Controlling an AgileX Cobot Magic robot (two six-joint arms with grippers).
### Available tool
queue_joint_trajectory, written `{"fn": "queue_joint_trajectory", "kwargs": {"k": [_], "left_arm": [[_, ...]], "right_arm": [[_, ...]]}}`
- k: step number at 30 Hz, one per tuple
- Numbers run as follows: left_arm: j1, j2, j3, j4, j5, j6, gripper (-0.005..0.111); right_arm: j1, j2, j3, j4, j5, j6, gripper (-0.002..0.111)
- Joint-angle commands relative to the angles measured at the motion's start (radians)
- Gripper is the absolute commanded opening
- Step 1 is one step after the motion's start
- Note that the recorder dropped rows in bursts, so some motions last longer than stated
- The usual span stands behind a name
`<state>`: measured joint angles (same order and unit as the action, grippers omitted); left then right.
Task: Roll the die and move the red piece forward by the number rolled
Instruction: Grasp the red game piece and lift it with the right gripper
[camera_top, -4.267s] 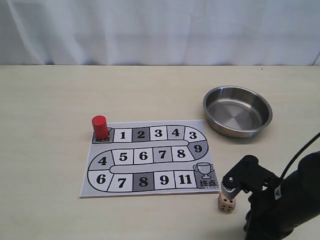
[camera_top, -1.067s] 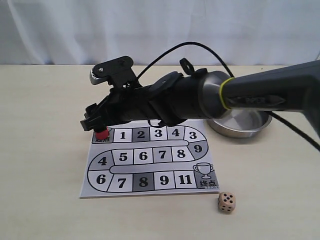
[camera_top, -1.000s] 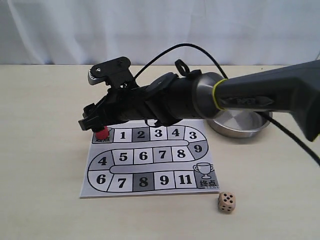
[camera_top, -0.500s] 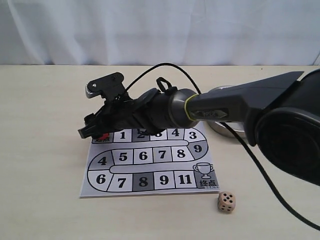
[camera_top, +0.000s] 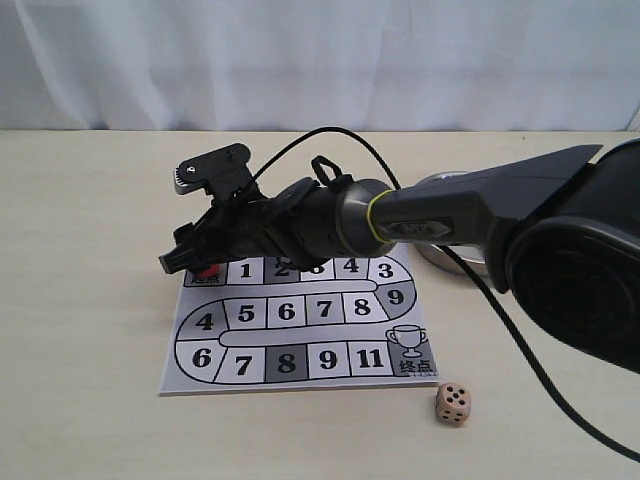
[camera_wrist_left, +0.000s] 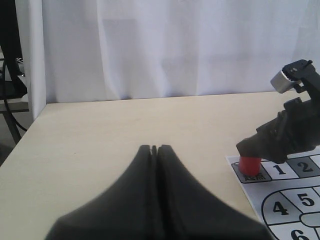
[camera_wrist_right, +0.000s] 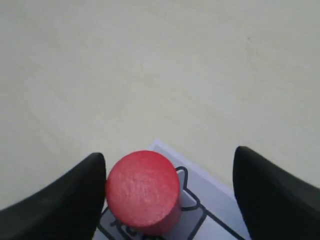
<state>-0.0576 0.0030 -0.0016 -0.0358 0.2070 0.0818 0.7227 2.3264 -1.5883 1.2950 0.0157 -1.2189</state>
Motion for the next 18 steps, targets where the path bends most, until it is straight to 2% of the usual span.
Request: {"fn": "queue_joint_trajectory", "kwargs": {"k": [1, 5, 11, 18], "left_arm": [[0.000, -0.003, 0.002, -0.001, -0.011, 0.004, 0.000], [0.000, -0.003, 0.002, -0.001, -0.011, 0.004, 0.000], [0.000, -0.003, 0.002, -0.001, -0.011, 0.004, 0.000], [0.000, -0.003, 0.002, -0.001, -0.011, 0.004, 0.000]], "right_arm": [[0.003, -0.001, -0.005, 0.001, 0.034, 0.000, 0.057], [0.003, -0.001, -0.005, 0.001, 0.048, 0.000, 0.033], [0.003, -0.003, -0.005, 0.001, 0.051, 0.000, 0.004], [0.003, -0.065, -0.005, -0.059, 0.064, 0.000, 0.004]]}}
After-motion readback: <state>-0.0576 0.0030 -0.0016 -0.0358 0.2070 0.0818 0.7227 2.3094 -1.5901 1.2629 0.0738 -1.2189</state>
